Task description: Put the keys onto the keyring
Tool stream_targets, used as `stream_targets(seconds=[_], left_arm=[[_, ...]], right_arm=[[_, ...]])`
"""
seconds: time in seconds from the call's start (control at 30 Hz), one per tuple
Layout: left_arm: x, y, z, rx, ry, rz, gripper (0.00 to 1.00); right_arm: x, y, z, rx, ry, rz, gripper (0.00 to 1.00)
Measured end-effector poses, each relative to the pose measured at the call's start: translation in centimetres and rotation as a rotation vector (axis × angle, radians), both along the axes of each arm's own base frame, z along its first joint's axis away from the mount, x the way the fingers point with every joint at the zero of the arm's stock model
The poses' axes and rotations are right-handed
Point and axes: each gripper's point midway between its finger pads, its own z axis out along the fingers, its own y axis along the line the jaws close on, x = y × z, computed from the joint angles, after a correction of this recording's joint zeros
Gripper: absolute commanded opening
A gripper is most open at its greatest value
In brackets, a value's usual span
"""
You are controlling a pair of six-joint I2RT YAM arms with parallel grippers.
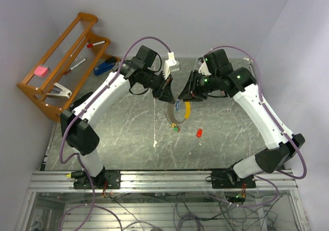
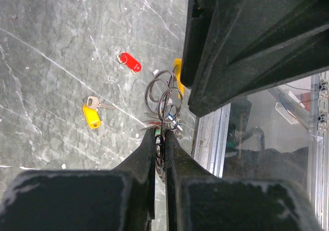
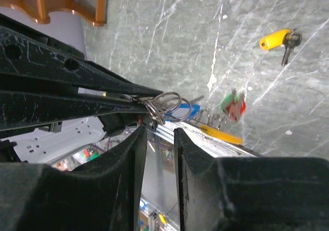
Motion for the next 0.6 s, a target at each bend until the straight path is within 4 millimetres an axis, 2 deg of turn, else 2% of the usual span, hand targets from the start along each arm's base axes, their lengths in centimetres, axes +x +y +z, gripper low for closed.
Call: stream_targets(seconds=[0.37,0.6], left_arm=[[0.1,-0.2,0.2,-0.011,0.001,0.002,0.07],[0.1,-0.2,0.2,-0.012,0.001,0.002,0.07]], right_arm=[[1.3,0.2,0.3,-0.009,-0.056,-0.042,0.24],[1.7,0.7,0.6,0.000,-0.081,-0.043,0.08]])
